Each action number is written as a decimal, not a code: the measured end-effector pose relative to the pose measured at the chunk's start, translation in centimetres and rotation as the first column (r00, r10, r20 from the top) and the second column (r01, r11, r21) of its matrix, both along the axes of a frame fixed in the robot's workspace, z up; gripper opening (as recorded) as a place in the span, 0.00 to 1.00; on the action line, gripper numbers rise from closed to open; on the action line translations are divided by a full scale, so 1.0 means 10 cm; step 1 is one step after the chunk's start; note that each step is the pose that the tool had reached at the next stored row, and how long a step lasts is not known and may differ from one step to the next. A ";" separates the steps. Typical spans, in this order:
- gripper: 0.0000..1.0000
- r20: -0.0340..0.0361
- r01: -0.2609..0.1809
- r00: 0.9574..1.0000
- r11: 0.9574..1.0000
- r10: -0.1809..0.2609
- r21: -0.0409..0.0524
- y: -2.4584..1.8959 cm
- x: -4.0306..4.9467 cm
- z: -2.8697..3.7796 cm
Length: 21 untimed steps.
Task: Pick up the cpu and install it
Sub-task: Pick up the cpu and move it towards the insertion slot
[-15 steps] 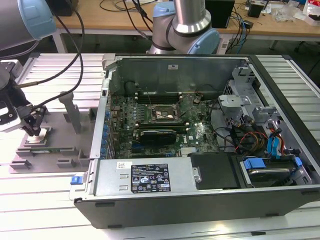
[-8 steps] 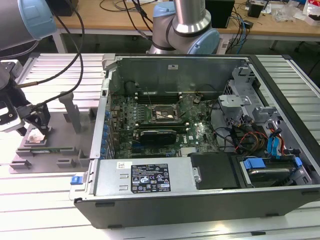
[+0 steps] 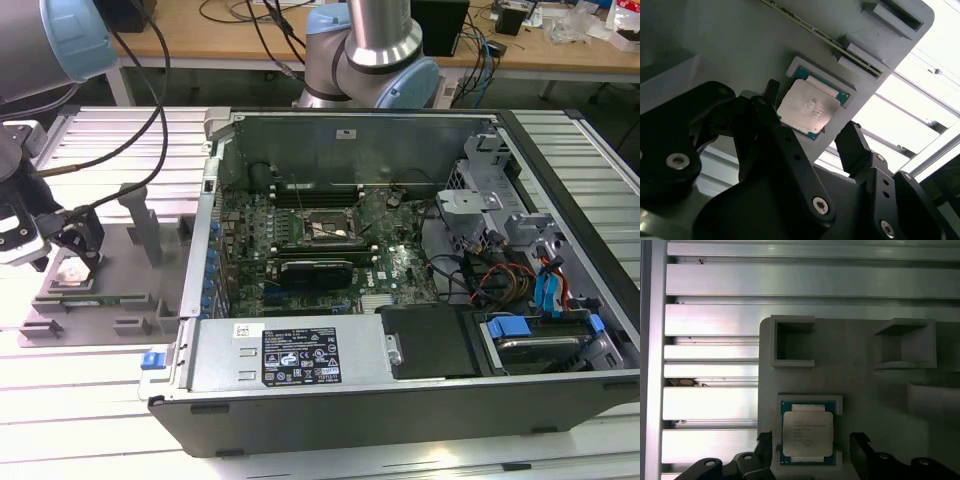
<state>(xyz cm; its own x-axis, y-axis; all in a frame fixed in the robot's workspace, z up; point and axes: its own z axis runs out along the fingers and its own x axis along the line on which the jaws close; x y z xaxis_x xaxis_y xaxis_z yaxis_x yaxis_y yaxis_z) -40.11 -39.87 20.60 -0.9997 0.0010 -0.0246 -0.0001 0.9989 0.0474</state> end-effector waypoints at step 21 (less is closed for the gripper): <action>0.72 -0.022 -0.036 0.999 0.999 0.036 -0.001 0.073 0.037 -0.196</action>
